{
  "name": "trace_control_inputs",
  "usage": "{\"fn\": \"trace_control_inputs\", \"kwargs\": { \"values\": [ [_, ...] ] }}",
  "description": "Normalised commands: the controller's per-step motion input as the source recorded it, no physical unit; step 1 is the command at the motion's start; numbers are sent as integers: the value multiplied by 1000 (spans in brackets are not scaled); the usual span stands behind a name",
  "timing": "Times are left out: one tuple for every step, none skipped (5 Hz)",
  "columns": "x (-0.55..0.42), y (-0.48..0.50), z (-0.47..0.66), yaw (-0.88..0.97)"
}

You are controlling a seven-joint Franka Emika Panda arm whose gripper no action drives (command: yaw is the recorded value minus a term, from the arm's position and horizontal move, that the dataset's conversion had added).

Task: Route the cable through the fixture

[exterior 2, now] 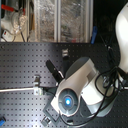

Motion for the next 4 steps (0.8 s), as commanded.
{"fn": "trace_control_inputs", "kwargs": {
  "values": [
    [3,3,11,0],
    [13,15,0,0],
    [21,24,0,0],
    [21,24,0,0]
  ]
}}
